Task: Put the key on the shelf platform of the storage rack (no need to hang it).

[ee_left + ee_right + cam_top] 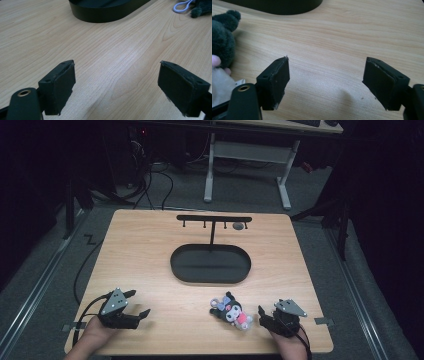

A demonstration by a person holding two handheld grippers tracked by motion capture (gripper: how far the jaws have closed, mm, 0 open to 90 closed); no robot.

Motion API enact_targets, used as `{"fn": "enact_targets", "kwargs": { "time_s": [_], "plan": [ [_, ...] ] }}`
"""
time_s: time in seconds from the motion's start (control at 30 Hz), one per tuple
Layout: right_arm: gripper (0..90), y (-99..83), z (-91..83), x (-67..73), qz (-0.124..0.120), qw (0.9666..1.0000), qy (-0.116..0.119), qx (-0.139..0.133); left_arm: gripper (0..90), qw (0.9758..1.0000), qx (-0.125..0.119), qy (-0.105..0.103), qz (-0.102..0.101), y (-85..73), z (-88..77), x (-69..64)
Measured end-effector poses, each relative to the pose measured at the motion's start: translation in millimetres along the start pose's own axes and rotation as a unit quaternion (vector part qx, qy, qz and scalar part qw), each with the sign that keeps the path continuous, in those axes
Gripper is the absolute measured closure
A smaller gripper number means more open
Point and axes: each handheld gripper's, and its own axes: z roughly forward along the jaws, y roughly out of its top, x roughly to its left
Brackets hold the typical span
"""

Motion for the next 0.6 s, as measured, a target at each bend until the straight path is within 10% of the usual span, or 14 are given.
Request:
{"fn": "enact_targets", "kwargs": {
  "time_s": [0.6],
  "plan": [
    [19.1, -1.2, -4.2, 2.4, 0.013, 0.9999, 0.003, -0.006, 15.5, 1.0, 0.005, -0.002, 0.001, 0.7, 1.2, 0.4]
  ]
}}
